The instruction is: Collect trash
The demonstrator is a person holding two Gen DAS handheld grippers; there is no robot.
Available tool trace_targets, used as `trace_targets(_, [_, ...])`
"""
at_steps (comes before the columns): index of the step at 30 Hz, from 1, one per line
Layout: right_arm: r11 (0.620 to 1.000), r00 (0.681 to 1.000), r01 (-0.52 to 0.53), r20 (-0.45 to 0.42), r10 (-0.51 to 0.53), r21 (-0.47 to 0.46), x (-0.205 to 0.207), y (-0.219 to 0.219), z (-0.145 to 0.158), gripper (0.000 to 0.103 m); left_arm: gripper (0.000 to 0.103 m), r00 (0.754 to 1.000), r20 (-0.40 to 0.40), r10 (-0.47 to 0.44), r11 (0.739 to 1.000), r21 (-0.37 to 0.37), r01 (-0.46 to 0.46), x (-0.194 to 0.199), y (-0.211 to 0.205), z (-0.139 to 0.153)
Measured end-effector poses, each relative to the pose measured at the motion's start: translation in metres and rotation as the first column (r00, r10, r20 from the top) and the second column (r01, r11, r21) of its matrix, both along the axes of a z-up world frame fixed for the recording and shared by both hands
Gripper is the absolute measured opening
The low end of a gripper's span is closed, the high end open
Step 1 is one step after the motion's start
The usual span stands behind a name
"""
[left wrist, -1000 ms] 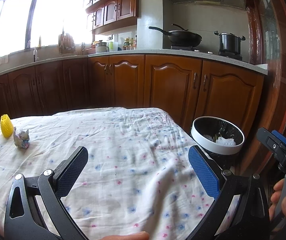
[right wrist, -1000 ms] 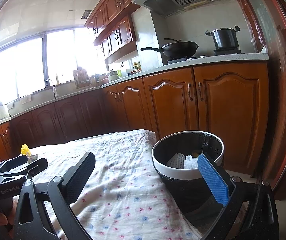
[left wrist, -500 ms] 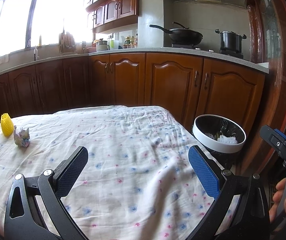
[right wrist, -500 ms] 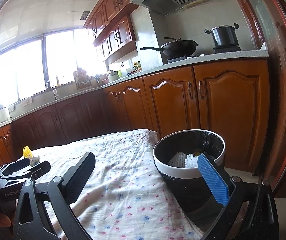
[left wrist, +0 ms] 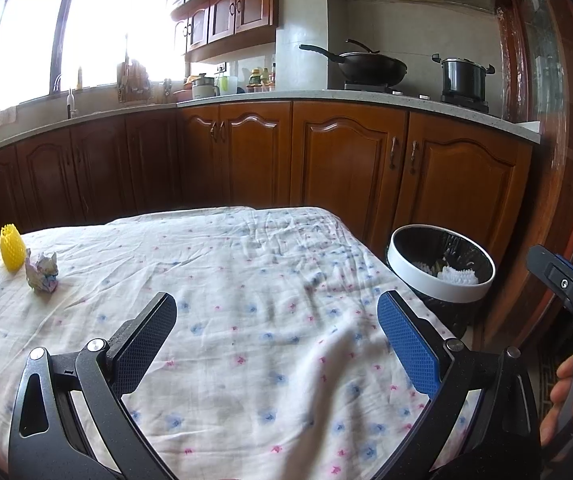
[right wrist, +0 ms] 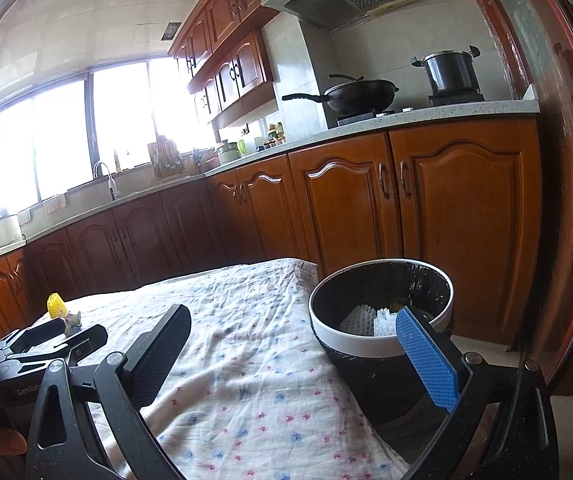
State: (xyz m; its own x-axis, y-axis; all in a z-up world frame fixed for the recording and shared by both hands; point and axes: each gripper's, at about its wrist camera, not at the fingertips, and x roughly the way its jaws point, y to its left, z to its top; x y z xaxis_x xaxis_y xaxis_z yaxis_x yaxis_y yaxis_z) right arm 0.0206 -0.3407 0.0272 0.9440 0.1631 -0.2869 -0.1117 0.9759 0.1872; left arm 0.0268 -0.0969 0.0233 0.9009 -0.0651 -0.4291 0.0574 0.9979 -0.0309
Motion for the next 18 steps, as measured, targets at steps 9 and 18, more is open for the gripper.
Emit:
trace_targets(9, [1.000,1.000,0.001,0.001,-0.001,0.000,-0.0001,0.0001,0.0000,0.103,0.103,1.000,0.001,-0.002,1.000,0.000,0.002,0.0003,0.0004,0.0001])
trace_targets(18, [1.000,1.000,0.001,-0.003,-0.001,0.002,0.0001,0.0004,-0.0003,0.103,0.103,1.000,0.003,-0.007,1.000,-0.001,0.007,0.0010,0.0006,0.0008])
